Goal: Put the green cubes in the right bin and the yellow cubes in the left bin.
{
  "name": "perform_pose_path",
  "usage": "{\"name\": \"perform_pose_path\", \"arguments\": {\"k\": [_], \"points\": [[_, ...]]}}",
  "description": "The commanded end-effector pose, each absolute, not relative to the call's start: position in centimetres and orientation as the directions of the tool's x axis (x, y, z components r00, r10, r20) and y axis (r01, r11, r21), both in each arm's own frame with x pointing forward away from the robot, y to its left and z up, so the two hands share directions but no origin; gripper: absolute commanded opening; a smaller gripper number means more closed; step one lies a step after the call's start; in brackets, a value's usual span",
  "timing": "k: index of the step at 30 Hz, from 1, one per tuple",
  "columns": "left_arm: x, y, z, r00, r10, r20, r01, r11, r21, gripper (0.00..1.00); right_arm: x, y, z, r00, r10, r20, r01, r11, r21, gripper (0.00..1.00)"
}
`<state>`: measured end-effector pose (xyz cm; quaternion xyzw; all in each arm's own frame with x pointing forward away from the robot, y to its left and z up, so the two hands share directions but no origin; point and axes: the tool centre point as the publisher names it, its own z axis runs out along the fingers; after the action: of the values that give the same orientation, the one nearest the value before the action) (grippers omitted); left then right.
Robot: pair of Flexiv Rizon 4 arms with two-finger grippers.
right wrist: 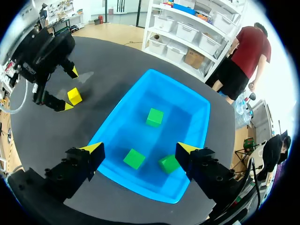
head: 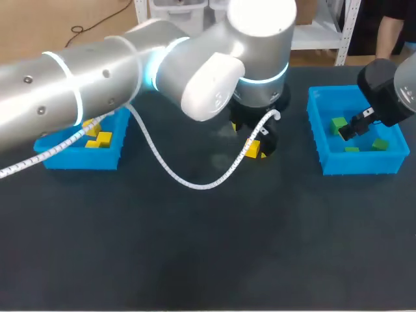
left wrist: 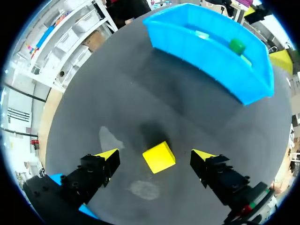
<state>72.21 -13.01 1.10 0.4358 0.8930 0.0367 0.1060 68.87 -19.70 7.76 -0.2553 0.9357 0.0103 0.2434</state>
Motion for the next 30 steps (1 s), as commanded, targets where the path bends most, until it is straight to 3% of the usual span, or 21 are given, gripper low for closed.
{"name": "perform_pose_path", "arguments": {"k": [1,8,17,18,19,20,30], "points": [[72.6,-13.1,0.5,-0.61,0.781,-0.134,0.765,0.625,0.157,1.0,68.7,-19.7,7.7,-0.75,-0.471,-0.465,-0.479,0.871,-0.109,1.0],[72.9,-12.7,-0.4,-0.667,0.736,-0.116,0.732,0.677,0.082,1.0,68.7,-19.7,7.7,-0.75,-0.471,-0.465,-0.479,0.871,-0.109,1.0],[73.4,-13.2,-1.3,-0.688,0.716,-0.116,0.712,0.698,0.083,1.0,68.7,-19.7,7.7,-0.75,-0.471,-0.465,-0.479,0.871,-0.109,1.0],[73.4,-13.2,-1.3,-0.689,0.715,-0.115,0.711,0.699,0.084,0.93,68.7,-19.7,7.7,-0.75,-0.471,-0.465,-0.479,0.871,-0.109,1.0],[73.5,-13.3,-1.4,-0.691,0.714,-0.114,0.709,0.7,0.083,0.42,68.7,-19.7,7.7,-0.75,-0.471,-0.465,-0.479,0.871,-0.109,1.0],[73.5,-13.3,-1.5,-0.692,0.713,-0.115,0.708,0.701,0.084,0.0,68.7,-19.7,7.7,-0.75,-0.471,-0.465,-0.479,0.871,-0.109,1.0],[73.3,-12.2,-1.2,-0.69,0.714,-0.115,0.71,0.699,0.082,0.0,68.7,-19.7,7.7,-0.75,-0.471,-0.465,-0.479,0.871,-0.109,1.0]]}}
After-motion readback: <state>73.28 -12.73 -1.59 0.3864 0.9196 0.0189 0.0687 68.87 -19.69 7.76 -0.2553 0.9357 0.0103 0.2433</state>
